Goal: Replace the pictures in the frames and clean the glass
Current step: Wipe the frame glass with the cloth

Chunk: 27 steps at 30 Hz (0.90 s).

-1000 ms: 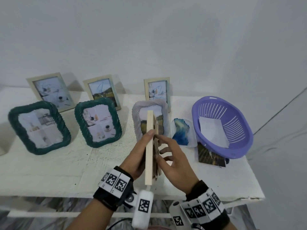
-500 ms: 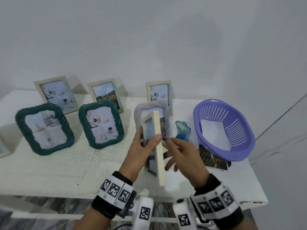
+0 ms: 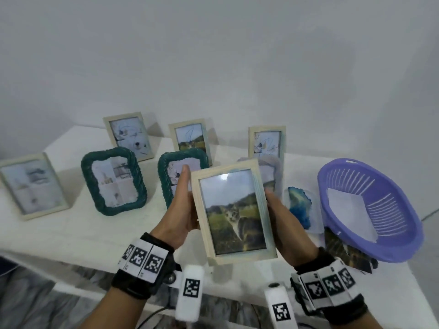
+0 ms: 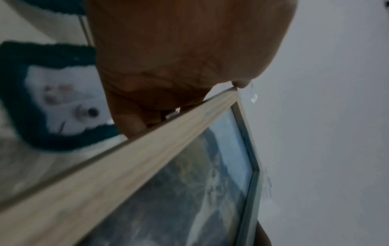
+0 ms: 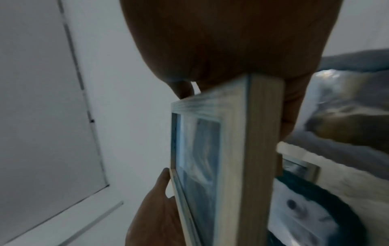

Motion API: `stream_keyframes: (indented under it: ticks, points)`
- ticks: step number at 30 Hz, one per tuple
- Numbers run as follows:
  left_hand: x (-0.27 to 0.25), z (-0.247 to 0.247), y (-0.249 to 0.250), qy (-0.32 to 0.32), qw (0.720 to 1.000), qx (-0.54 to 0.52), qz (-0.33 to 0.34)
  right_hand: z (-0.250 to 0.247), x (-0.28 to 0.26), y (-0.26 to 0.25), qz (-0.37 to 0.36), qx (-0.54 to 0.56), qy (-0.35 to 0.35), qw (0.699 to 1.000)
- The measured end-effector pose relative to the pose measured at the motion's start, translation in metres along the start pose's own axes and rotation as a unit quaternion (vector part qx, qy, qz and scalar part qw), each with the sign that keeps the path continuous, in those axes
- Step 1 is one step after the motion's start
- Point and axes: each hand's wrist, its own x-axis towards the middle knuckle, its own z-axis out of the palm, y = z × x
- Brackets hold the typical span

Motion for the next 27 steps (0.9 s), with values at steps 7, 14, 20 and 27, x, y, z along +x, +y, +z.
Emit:
stream_keyframes:
  ticks: [7,14,20,27]
  points:
    - [-0.002,-0.102,0.070,0.075,0.993,0.045,0.076,0.093,0.071,-0.044,-0.207,-0.264,0.000,0.942]
    - [0.021,-0.251,0.174,0.114,0.975,0.118,0.148,0.242,0.188,-0.075,-0.340,-0.318,0.025,0.885]
    - [0.055,-0.373,0.243,0.118,0.966,0.168,0.160,0.346,0.279,-0.089,-0.324,-0.362,-0.029,0.874]
    - [0.107,-0.476,0.258,0.083,0.983,0.137,0.090,0.412,0.357,-0.070,-0.267,-0.424,-0.097,0.860]
